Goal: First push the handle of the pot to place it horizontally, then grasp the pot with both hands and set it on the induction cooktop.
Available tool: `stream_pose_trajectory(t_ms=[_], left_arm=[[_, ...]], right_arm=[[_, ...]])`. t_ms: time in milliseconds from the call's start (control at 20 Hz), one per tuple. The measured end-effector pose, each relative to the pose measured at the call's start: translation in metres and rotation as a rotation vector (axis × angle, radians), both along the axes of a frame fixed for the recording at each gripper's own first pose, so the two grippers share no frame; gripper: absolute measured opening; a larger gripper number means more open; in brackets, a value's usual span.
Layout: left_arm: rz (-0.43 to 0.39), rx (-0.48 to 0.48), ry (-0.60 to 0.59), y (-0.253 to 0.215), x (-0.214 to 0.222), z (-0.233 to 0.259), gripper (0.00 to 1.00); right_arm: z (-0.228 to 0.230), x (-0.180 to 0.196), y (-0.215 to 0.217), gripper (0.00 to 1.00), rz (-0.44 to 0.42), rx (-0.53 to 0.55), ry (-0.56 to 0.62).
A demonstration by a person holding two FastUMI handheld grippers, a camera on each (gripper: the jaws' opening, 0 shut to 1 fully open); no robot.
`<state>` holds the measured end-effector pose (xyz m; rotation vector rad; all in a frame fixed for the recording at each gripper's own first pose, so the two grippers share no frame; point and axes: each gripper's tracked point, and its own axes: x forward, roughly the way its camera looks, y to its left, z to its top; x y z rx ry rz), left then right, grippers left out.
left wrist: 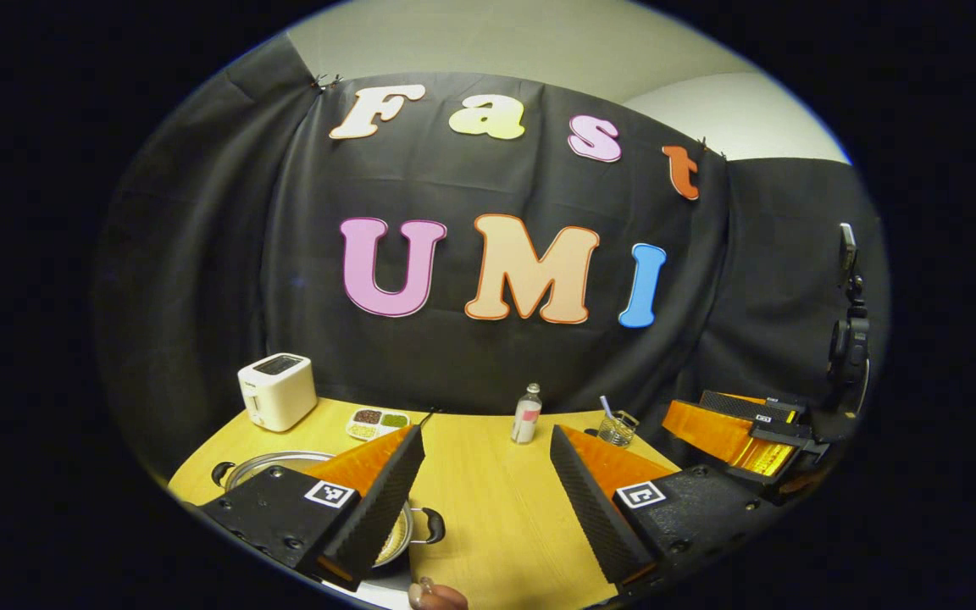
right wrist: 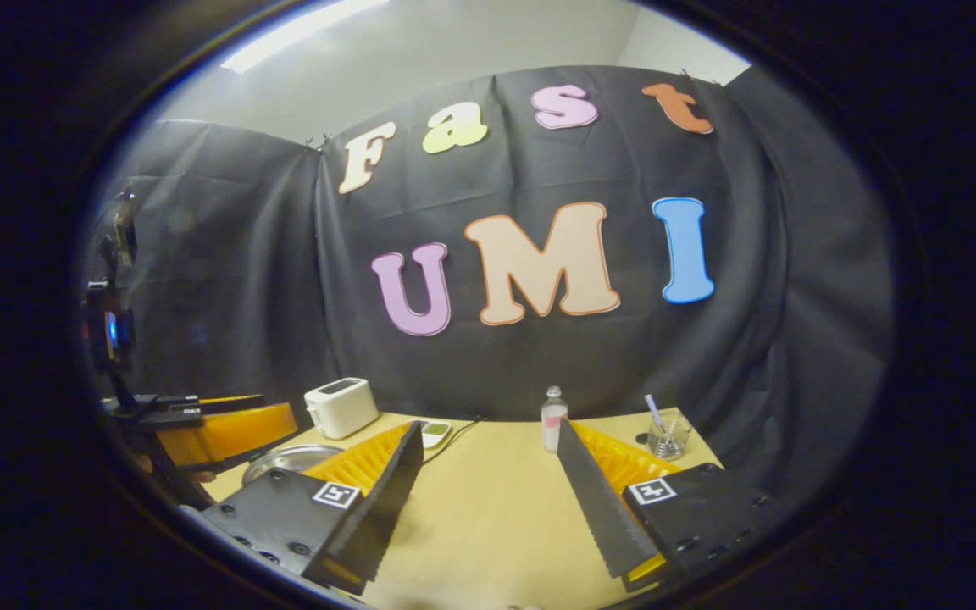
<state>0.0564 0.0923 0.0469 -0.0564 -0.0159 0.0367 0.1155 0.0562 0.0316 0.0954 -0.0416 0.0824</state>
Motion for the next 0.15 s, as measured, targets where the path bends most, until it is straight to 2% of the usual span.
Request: stream_pose_trajectory(t_ms=[50, 150], left_arm=[[-0.004, 0.01, 0.007, 0.0015, 0.0002, -0.0009, 0.94], [-0.015, 0.015, -0.002, 0.0028, -0.0006, 0.0006, 0.96]], right_arm=[[0.0013, -0.0012, 0.0019, 0.94, -0.005, 0.004, -0.007], [-0.0012, -0.0037, 0.0026, 0.94, -0.012, 0.001, -0.005]])
